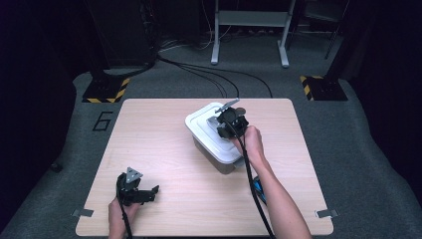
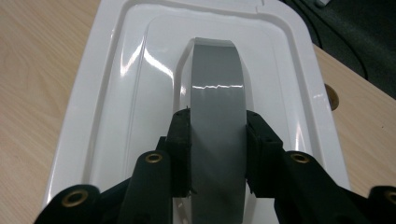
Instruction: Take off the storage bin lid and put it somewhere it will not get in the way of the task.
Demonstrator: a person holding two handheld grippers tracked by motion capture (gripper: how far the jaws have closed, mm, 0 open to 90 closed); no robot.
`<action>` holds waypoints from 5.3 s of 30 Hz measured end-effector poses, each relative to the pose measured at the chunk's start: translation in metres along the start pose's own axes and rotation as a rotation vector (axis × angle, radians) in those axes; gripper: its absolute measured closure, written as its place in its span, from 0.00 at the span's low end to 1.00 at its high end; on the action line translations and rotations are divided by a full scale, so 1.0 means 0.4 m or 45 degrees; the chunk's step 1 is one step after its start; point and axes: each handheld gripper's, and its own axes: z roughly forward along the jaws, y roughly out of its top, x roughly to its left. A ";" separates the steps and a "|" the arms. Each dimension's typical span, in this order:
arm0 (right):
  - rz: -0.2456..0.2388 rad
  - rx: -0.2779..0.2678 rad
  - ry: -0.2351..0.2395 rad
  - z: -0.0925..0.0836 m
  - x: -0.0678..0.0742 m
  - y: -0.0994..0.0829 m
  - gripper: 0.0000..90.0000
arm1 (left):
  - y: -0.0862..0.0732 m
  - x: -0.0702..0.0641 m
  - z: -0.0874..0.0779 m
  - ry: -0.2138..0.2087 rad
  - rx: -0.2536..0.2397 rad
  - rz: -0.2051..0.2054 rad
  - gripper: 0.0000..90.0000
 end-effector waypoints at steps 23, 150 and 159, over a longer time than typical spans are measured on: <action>0.042 -0.080 -0.110 -0.116 -0.056 -0.003 0.74 | 0.000 -0.001 0.000 -0.005 0.002 -0.004 0.04; 0.507 -0.047 -0.074 -0.077 -0.264 -0.467 0.00 | 0.002 0.003 0.000 0.000 0.009 0.010 0.04; 0.514 -0.044 -0.035 -0.118 -0.243 -0.485 0.00 | 0.003 0.004 -0.001 -0.004 0.017 0.015 0.04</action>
